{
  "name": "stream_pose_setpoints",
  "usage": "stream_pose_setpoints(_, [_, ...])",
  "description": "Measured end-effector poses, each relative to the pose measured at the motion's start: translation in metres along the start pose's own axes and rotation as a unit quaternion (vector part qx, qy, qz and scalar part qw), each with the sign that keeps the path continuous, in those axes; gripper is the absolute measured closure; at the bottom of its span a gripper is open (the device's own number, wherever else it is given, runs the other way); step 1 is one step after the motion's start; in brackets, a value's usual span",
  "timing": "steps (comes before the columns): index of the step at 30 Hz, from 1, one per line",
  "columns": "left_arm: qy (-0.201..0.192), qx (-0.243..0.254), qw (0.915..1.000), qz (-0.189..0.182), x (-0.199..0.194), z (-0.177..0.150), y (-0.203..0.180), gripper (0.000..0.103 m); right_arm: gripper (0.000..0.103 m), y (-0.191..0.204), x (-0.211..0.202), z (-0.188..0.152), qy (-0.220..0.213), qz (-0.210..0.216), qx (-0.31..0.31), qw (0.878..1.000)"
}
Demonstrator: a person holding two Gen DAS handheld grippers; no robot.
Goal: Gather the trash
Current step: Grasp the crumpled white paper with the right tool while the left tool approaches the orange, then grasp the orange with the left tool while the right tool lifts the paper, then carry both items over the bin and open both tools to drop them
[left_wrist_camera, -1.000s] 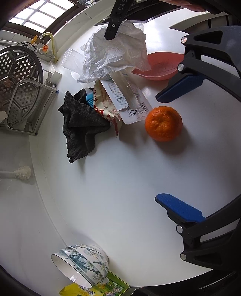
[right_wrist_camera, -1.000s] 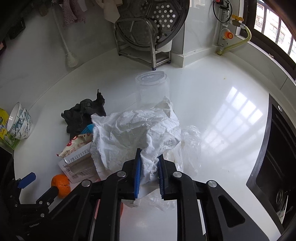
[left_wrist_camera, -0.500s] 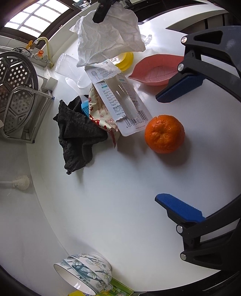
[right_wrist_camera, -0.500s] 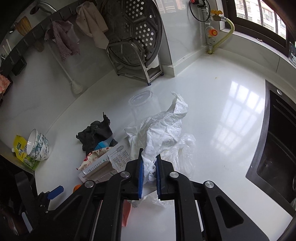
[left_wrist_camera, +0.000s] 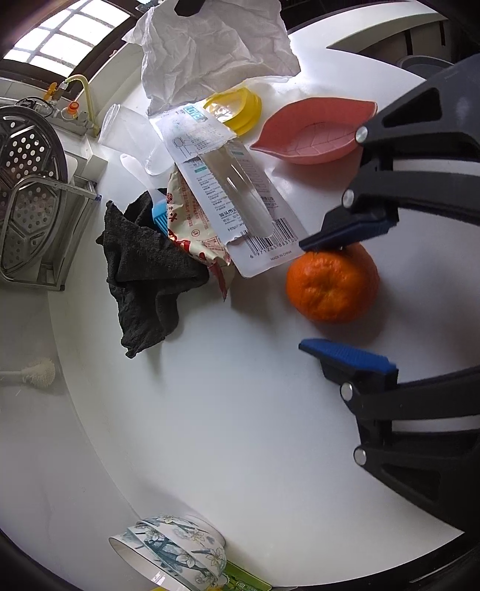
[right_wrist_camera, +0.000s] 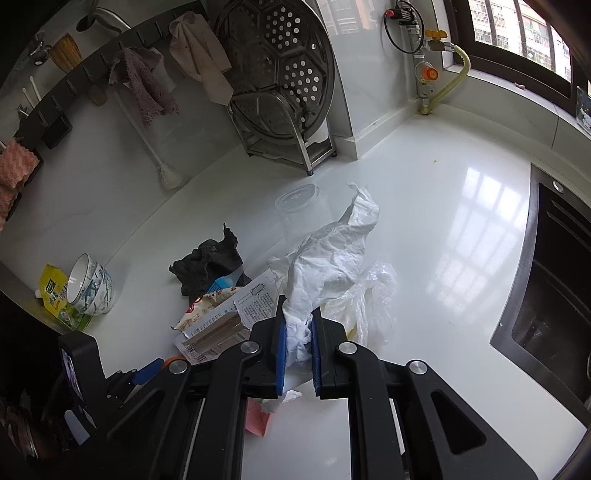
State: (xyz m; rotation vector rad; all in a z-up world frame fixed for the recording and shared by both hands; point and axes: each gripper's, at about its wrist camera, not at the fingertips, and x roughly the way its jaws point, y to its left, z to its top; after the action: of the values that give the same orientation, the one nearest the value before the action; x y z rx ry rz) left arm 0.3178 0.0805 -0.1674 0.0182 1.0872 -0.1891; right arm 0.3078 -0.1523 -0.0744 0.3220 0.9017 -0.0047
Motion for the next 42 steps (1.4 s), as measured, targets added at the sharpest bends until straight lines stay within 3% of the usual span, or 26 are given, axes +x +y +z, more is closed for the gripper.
stream_pose_setpoints(11, [-0.019, 0.006, 0.9998, 0.005, -0.032, 0.0, 0.006, 0.072, 0.092, -0.01, -0.05, -0.012, -0.032, 0.008, 0.016, 0.999])
stream_pose_setpoints(20, [-0.049, 0.03, 0.9983, -0.01, -0.091, -0.017, -0.018, 0.072, 0.092, -0.039, -0.101, -0.059, -0.034, -0.001, 0.041, 0.999])
stream_pose_setpoints(31, [-0.042, 0.121, 0.9886, -0.08, -0.142, -0.074, -0.127, 0.072, 0.092, -0.091, -0.164, -0.151, -0.003, -0.046, 0.073, 0.996])
stream_pose_setpoints(37, [-0.008, 0.171, 0.978, -0.119, -0.142, -0.118, -0.189, 0.072, 0.092, -0.119, -0.168, -0.206, 0.042, -0.067, 0.092, 0.993])
stream_pose_setpoints(42, [0.024, 0.21, 0.9697, -0.123, -0.128, -0.15, -0.223, 0.071, 0.092, -0.14, -0.156, -0.246, 0.078, -0.072, 0.108, 0.989])
